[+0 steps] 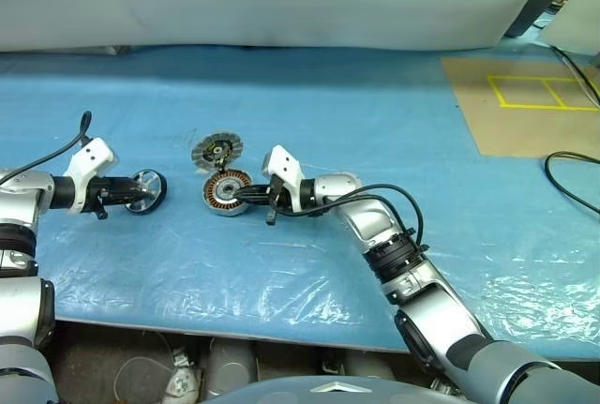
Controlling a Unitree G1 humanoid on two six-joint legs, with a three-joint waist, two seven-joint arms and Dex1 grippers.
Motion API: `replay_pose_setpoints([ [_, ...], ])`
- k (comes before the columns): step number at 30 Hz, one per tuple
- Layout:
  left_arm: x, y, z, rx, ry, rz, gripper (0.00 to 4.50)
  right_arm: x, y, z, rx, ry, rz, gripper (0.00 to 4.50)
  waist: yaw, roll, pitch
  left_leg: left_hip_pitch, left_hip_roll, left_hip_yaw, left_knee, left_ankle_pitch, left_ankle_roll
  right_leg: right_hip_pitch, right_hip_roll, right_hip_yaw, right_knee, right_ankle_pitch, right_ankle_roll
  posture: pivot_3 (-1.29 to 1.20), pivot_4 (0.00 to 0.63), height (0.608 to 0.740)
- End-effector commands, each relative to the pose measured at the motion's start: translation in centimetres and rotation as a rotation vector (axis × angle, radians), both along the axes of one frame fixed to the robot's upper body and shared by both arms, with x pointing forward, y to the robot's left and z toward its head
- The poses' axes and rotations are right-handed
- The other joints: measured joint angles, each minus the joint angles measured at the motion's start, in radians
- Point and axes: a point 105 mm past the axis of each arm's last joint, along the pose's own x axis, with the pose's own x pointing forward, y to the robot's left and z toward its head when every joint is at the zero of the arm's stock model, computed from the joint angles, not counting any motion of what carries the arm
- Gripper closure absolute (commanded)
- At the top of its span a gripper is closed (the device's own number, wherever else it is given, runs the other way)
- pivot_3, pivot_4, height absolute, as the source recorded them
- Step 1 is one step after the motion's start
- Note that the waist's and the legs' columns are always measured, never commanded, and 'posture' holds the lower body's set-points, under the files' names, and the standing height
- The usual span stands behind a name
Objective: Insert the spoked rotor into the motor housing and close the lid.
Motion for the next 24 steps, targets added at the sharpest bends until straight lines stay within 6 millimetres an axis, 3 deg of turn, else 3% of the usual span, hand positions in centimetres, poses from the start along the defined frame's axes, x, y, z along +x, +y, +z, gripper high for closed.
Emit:
replay_pose_setpoints([
  [1,-0.9,-0.5,-0.8,-0.046,0.012,-0.021,3.17,0.0,0.5,2.1,0.061,-0.043,0.02,4.5,0.0,0.0,0.0,0.0,0.0,0.0,0.0,0.0,0.0,0.0,0.0,0.0,0.0,0.0,0.0,0.0,0.15,0.74],
  [8,-4.2,-2.7,2.1,-0.194,-0.072,-0.12,3.17,0.6,-0.3,3.8,0.124,-0.028,0.013,4.5,-0.003,-0.002,0.0,-0.003,0.0,0.001,-0.003,0.0,0.0,-0.002,0.0,0.0,-0.002,0.0,0.0,0.0,0.15,0.74],
  [13,-6.6,-5.7,3.7,-0.263,-0.111,-0.153,3.17,1.4,-1.8,2.8,0.026,-0.113,0.021,4.5,0.0,-0.004,0.002,-0.004,0.001,0.002,-0.004,0.0,0.0,-0.003,0.001,-0.001,-0.003,0.0,0.0,0.0,0.15,0.74],
  [18,-6.8,-8.4,5.0,-0.336,-0.194,-0.137,3.17,1.6,-3.3,1.1,-0.059,-0.142,0.047,4.5,-0.002,-0.004,0.002,-0.003,0.0,0.003,-0.002,0.0,0.0,-0.002,0.001,0.0,-0.003,-0.002,-0.004,0.0,0.15,0.74],
  [24,-6.4,-10.9,4.4,-0.373,-0.198,-0.128,3.17,1.9,-4.3,-0.2,-0.117,-0.162,0.057,4.5,-0.008,-0.004,0.002,-0.003,0.001,0.003,-0.001,0.0,0.0,-0.002,0.002,0.0,-0.002,-0.002,-0.003,0.0,0.15,0.74],
])
